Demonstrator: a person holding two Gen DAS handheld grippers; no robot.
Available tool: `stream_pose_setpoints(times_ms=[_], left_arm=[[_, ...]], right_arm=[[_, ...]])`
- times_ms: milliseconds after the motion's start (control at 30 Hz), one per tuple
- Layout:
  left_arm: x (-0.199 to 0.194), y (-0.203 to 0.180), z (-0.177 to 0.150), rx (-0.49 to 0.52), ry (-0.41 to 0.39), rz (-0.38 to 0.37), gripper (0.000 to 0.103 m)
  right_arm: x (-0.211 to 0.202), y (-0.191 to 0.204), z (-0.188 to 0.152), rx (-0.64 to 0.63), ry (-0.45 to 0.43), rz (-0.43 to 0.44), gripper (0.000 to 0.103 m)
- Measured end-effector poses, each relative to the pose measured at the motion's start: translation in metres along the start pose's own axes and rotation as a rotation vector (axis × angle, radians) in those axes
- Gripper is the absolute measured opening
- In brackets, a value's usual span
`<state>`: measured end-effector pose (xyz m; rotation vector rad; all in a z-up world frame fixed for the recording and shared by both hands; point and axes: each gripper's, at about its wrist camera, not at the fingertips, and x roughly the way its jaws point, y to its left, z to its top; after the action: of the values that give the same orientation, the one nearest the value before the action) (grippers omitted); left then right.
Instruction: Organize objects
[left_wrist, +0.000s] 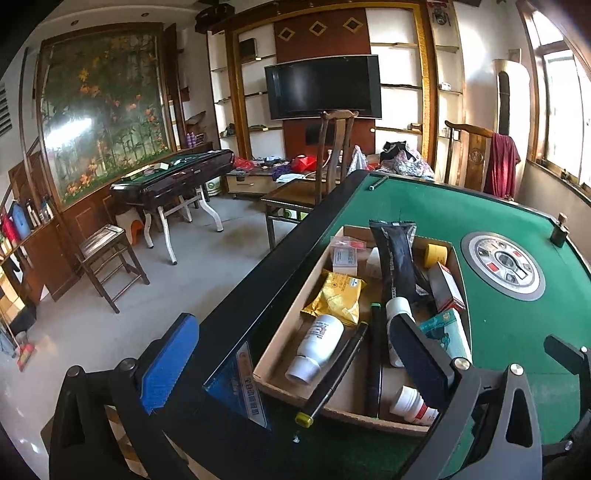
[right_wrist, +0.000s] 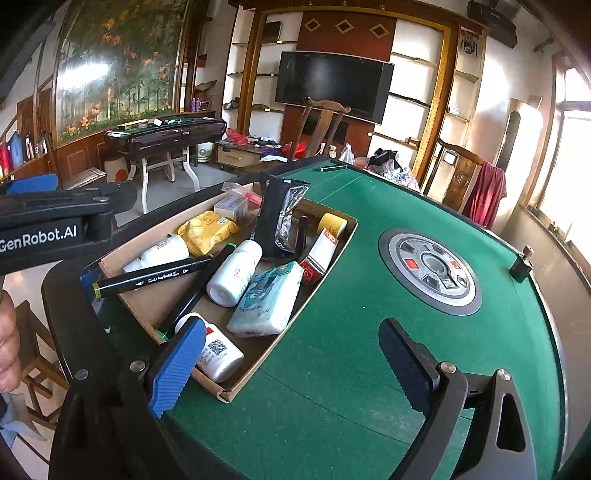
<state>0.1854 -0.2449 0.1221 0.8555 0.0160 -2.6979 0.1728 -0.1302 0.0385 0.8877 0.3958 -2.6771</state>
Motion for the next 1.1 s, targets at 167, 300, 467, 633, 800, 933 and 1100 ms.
stream_pose_setpoints(times_ms=[167, 300, 467, 633, 800, 933, 1100], left_arm=[[0.004, 0.002, 0.001, -0.014, 0.008, 0.006, 0.103], [0.010, 0.002, 0.000, -0.013, 0.024, 0.015, 0.103], [0.013, 0.003, 0.000, -0.016, 0.029, 0.014, 0.103], [0.017, 0.003, -0.002, -0.016, 0.044, 0.010, 0.103], [0.018, 0.003, -0.002, -0.021, 0.049, 0.015, 0.103], [0.015, 0.004, -0.002, -0.022, 0.036, 0.037, 0.103], [0.015, 0.005, -0.001, -0.026, 0.045, 0.034, 0.103]], right_arm=[[0.005, 0.007, -0.002, -0.022, 0.007, 0.005, 0.097], [0.008, 0.009, -0.002, -0.027, 0.008, 0.012, 0.097], [0.011, 0.011, -0.003, -0.024, 0.013, 0.022, 0.097], [0.012, 0.011, -0.004, -0.023, 0.012, 0.026, 0.098], [0.012, 0.011, -0.004, -0.019, 0.013, 0.030, 0.098], [0.013, 0.011, -0.004, -0.023, 0.011, 0.032, 0.098], [0.012, 0.012, -0.004, -0.027, 0.011, 0.032, 0.098]])
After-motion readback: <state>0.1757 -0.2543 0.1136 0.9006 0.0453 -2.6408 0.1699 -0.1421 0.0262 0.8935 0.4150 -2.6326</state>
